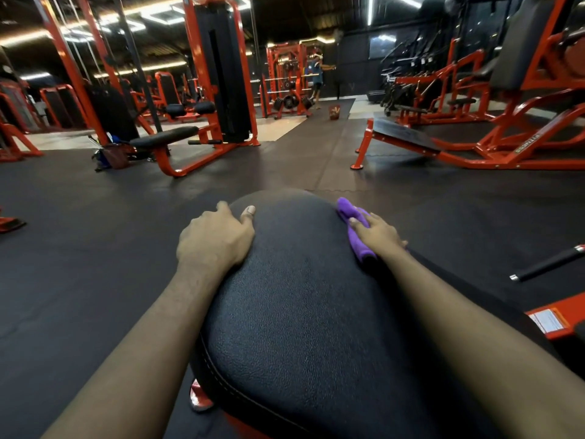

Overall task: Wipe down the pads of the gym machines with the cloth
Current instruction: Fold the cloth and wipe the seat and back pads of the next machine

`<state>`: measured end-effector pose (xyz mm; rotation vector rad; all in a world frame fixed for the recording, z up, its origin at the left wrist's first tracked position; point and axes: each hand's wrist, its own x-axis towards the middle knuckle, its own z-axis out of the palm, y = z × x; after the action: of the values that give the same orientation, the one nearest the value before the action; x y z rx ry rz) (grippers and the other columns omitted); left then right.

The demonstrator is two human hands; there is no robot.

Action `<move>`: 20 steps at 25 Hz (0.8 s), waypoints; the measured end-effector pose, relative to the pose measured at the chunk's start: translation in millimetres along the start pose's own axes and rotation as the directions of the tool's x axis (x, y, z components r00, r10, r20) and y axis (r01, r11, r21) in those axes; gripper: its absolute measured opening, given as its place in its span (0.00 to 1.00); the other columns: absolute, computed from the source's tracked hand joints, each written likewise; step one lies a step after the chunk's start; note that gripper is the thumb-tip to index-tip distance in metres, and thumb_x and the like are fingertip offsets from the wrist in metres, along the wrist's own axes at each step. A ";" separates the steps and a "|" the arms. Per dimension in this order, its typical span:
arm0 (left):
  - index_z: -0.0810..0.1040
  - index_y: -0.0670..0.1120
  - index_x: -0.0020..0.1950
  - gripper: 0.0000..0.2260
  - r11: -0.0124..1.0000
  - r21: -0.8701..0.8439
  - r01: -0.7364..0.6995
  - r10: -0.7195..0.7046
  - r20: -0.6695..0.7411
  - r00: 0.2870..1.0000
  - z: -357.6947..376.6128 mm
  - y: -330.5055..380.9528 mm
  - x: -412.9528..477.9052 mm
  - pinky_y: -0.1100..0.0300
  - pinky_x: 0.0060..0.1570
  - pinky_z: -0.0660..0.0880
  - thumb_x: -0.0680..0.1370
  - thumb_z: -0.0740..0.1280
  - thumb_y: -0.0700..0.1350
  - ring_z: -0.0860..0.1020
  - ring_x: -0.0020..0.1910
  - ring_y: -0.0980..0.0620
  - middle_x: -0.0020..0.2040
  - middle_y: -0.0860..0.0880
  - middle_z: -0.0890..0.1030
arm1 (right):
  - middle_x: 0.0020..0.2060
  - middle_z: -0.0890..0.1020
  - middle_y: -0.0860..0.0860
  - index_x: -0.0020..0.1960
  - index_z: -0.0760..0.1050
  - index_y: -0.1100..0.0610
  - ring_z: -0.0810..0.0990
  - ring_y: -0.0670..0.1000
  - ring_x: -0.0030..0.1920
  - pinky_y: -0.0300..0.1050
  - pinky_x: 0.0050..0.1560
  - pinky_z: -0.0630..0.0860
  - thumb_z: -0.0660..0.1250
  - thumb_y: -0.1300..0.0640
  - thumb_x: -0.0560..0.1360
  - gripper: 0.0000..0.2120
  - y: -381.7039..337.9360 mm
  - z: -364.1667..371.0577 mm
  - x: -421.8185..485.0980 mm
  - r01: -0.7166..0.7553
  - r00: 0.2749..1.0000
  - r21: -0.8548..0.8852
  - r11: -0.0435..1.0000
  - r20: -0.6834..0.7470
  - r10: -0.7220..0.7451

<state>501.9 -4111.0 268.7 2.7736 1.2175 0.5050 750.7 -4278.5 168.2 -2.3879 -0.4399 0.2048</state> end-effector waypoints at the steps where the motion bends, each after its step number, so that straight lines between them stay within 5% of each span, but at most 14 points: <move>1: 0.70 0.43 0.68 0.29 1.000 0.002 0.001 -0.001 -0.005 1.000 0.5 0.2 0.1 0.45 0.57 0.70 0.82 0.47 0.64 0.74 0.63 0.34 0.63 0.35 0.77 | 0.78 0.65 0.45 0.76 0.63 0.35 0.63 0.60 0.77 0.69 0.73 0.53 0.54 0.33 0.80 0.25 9.8 -2.8 0.1 -0.051 0.998 0.026 0.998 -0.026 0.051; 3: 0.69 0.43 0.68 0.29 1.000 0.010 -0.005 0.005 -0.019 1.000 2.2 0.3 1.0 0.45 0.55 0.69 0.83 0.47 0.64 0.74 0.63 0.34 0.63 0.36 0.77 | 0.74 0.72 0.47 0.74 0.68 0.37 0.67 0.59 0.74 0.65 0.73 0.57 0.56 0.36 0.81 0.23 11.1 -3.6 -4.1 -0.028 0.994 0.048 0.998 -0.103 0.033; 5: 0.69 0.42 0.69 0.29 1.000 0.016 -0.015 0.015 -0.028 1.000 3.2 1.3 1.7 0.46 0.52 0.68 0.83 0.47 0.63 0.75 0.63 0.34 0.62 0.36 0.77 | 0.73 0.74 0.44 0.73 0.70 0.37 0.69 0.56 0.74 0.63 0.72 0.60 0.58 0.37 0.81 0.21 -12.9 4.1 -7.5 0.170 0.974 0.062 0.983 -0.165 -0.158; 9: 0.70 0.42 0.68 0.28 1.000 0.021 -0.006 0.006 -0.033 0.999 3.5 1.1 2.4 0.45 0.54 0.70 0.83 0.48 0.63 0.74 0.63 0.34 0.63 0.36 0.77 | 0.79 0.63 0.42 0.73 0.61 0.26 0.59 0.52 0.79 0.71 0.71 0.54 0.56 0.31 0.79 0.23 -100.2 19.0 -1.7 0.469 0.883 0.016 0.883 -0.002 -0.469; 12: 0.70 0.43 0.68 0.28 1.000 0.019 0.000 0.001 -0.030 1.000 2.0 1.0 2.0 0.45 0.56 0.70 0.83 0.48 0.63 0.74 0.63 0.33 0.63 0.35 0.77 | 0.78 0.62 0.42 0.74 0.63 0.30 0.59 0.54 0.78 0.69 0.71 0.54 0.57 0.32 0.80 0.23 -119.6 20.5 5.4 0.478 0.878 -0.027 0.878 0.043 -0.476; 20: 0.69 0.43 0.69 0.28 1.000 0.014 0.006 -0.006 -0.008 1.000 -0.4 1.8 0.0 0.45 0.53 0.69 0.83 0.47 0.63 0.75 0.63 0.34 0.63 0.36 0.77 | 0.75 0.69 0.40 0.72 0.69 0.32 0.64 0.55 0.76 0.68 0.71 0.54 0.60 0.34 0.80 0.21 -31.9 9.7 20.3 0.253 0.967 0.035 0.967 -0.051 -0.252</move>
<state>503.1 -4112.3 269.4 2.7815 1.2359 0.5095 758.9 -4242.7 181.4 -2.2647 -0.7051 0.0423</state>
